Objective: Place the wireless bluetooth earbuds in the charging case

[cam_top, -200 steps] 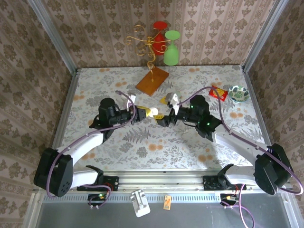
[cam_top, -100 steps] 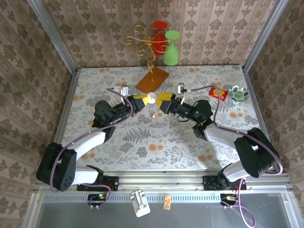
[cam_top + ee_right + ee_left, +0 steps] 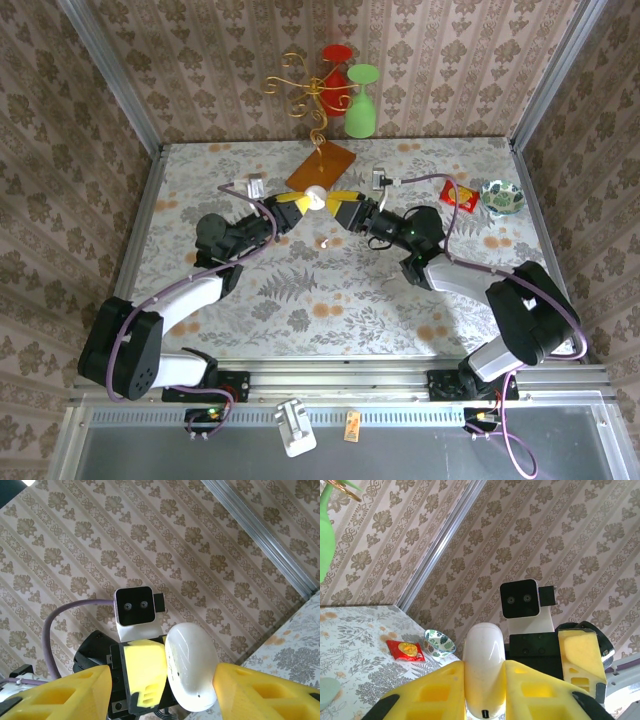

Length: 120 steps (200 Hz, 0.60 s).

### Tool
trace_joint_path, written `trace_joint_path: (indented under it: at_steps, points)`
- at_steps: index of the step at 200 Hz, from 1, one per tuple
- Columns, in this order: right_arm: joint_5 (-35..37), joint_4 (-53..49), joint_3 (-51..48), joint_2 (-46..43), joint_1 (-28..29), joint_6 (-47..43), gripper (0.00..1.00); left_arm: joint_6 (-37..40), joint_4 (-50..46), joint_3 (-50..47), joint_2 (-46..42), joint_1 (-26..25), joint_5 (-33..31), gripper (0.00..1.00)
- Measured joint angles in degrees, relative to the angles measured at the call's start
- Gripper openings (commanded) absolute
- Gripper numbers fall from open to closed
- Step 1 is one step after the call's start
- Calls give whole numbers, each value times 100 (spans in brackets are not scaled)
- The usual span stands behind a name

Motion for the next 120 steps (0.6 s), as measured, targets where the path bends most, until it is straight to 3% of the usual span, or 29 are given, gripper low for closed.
trace_joint_path:
  at_steps: [64, 120]
  points:
    - [70, 37, 42, 203, 22, 39, 61, 4, -46, 0, -28, -105, 118, 20]
    - [-7, 7, 203, 343, 26, 175, 26, 4, -90, 0, -33, -85, 114, 21]
